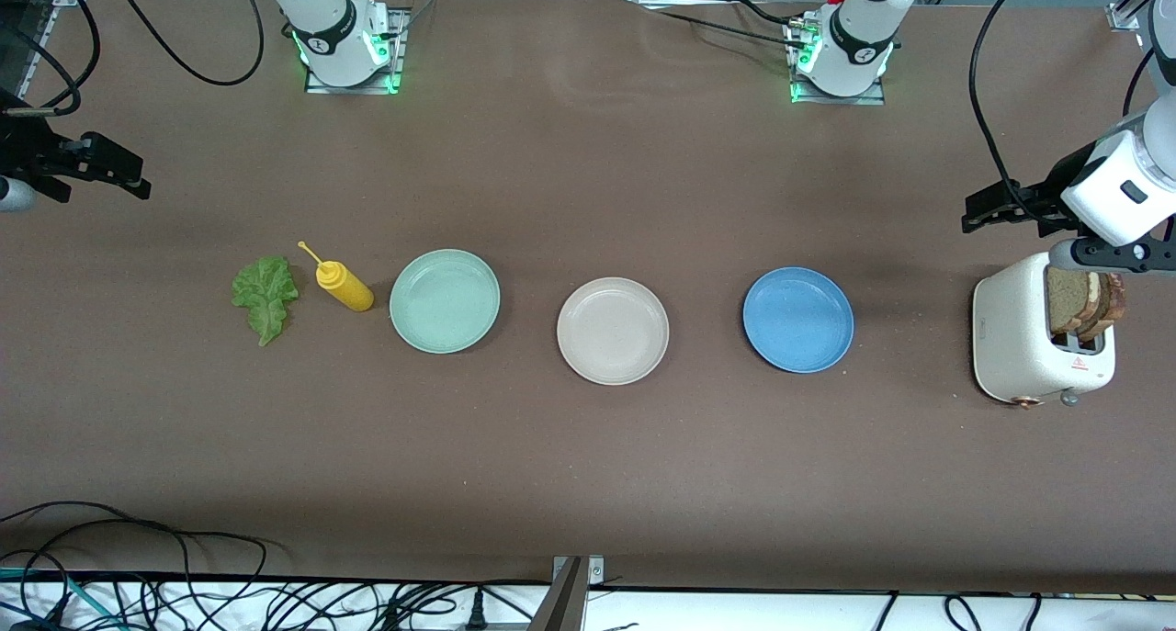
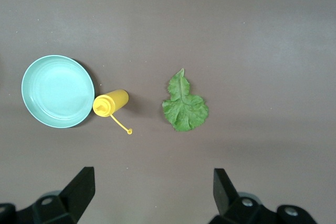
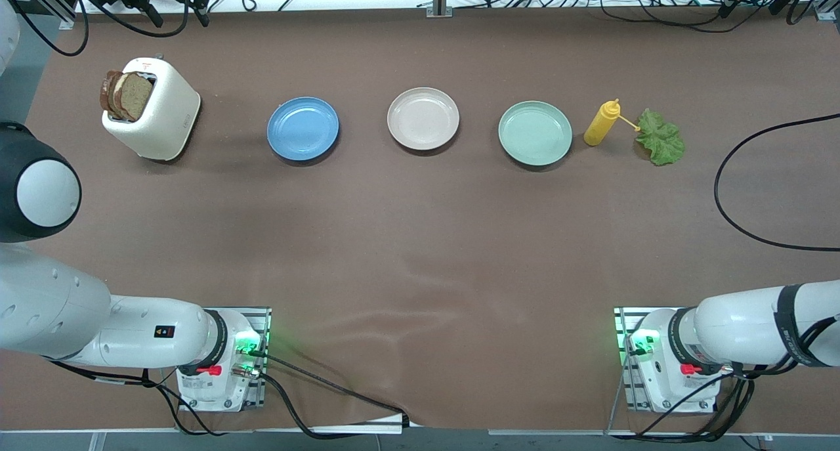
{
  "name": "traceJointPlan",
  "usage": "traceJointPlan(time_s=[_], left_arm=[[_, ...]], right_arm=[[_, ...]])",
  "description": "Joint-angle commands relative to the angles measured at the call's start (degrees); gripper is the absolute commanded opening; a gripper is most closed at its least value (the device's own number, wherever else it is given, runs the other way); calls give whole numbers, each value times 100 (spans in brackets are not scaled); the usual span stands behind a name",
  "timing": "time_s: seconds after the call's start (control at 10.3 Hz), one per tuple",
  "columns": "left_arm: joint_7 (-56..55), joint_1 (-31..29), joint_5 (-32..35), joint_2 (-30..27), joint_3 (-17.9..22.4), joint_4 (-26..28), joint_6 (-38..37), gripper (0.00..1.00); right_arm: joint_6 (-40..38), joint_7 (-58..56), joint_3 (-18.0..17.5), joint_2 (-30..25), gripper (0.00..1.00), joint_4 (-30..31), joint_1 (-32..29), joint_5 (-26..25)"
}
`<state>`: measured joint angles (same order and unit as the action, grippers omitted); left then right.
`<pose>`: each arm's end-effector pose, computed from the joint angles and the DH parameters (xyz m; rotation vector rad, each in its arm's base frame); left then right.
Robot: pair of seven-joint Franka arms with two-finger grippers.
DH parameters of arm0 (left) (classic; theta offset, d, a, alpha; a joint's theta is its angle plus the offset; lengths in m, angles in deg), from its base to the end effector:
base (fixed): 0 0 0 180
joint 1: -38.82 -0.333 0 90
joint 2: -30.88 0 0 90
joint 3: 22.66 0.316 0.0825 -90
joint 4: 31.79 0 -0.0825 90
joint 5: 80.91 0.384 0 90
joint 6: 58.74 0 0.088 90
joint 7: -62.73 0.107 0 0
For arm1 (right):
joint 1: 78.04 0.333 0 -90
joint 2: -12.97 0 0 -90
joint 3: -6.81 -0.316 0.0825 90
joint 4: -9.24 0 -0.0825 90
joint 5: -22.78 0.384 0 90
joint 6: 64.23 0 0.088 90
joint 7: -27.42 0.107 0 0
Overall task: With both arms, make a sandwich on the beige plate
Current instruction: 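Move the left gripper above the bread slices in the white toaster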
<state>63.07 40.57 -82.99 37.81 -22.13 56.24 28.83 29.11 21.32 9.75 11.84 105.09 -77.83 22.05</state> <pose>0.5830 -0.0167 0.5684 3.1007 -0.0410 -0.2007 0.5504 -0.0278 0.5921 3.1301 0.0935 -0.0391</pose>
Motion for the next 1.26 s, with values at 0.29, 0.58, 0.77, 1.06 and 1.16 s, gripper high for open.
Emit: traceJointPlan(time_s=[0.29,0.58,0.77,1.06,1.16], left_arm=[[1,0,-82,72,-1,-173,-30,100],[1,1,-91,72,-9,-173,-39,100],[1,1,-82,72,-1,-173,-39,100],[-8,-104,-91,185,43,-182,-21,100],[-43,-131,-56,377,35,-182,-21,100]], right_arm=[[-184,13,-48,157,100,-101,59,-235],[-184,12,-22,166,100,-83,32,-208],[-184,4,-39,166,100,-101,58,-208],[-193,4,-40,166,100,-101,50,-200],[-184,-5,-40,166,100,-110,50,-208]])
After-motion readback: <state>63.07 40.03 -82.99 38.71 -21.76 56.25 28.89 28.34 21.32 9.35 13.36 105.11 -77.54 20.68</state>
